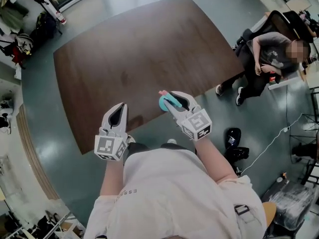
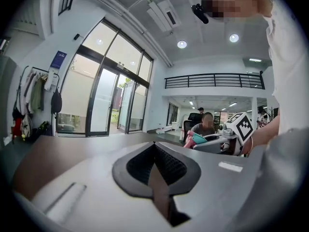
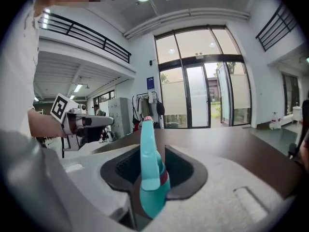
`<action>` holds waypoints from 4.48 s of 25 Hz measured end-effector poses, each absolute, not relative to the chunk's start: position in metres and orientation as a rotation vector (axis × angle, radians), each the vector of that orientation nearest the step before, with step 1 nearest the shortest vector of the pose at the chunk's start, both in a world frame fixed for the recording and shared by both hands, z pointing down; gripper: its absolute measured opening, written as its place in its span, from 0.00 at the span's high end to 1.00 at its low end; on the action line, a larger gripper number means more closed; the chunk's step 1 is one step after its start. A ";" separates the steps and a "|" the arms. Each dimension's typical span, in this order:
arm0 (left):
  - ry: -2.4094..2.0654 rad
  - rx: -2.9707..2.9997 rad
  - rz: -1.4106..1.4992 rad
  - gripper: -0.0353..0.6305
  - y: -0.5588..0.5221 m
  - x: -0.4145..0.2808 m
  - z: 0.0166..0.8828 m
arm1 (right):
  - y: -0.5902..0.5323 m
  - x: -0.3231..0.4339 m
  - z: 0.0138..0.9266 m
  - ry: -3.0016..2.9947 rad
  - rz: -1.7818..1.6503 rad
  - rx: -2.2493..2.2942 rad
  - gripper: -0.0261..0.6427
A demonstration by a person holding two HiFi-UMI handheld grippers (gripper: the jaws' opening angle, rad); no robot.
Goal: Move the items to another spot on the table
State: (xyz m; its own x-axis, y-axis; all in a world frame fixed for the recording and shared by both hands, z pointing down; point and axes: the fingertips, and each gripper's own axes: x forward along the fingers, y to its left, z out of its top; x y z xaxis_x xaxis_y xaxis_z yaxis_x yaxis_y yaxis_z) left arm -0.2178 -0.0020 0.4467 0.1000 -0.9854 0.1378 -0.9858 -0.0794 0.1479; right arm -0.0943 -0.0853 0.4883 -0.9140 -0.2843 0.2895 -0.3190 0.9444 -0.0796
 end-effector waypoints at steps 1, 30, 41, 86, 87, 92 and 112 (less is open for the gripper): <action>-1.966 2.179 0.000 0.92 -0.009 -0.202 0.448 | -0.091 -0.075 0.489 -2.818 0.168 0.469 0.78; -1.402 2.511 -0.001 0.92 -0.285 0.114 0.475 | -0.292 0.276 0.516 -2.594 0.281 1.140 0.78; -1.565 2.449 -0.011 0.92 -0.379 0.114 0.455 | -0.418 0.274 0.508 -2.648 0.245 1.014 0.78; -2.260 1.777 -0.097 0.92 -0.404 0.053 0.483 | -0.554 0.166 0.491 -2.880 0.198 0.416 0.85; -2.255 1.789 -0.093 0.92 -0.401 0.054 0.482 | -0.555 0.172 0.491 -2.876 0.183 0.469 0.97; -2.248 1.838 -0.057 0.92 -0.356 0.042 0.475 | -0.527 0.178 0.486 -2.873 0.136 0.626 0.97; -2.370 1.791 -0.099 0.92 -0.026 -0.087 0.455 | -0.188 0.045 0.479 -2.935 0.190 0.481 0.97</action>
State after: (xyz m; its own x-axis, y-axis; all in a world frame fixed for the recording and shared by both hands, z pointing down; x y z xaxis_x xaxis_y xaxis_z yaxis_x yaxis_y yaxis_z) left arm -0.0873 -0.0258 0.4547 -0.2647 -0.9597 0.0943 -0.9485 0.2768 0.1538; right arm 0.0453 -0.1881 0.4790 -0.9353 -0.3054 0.1786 -0.3258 0.9403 -0.0988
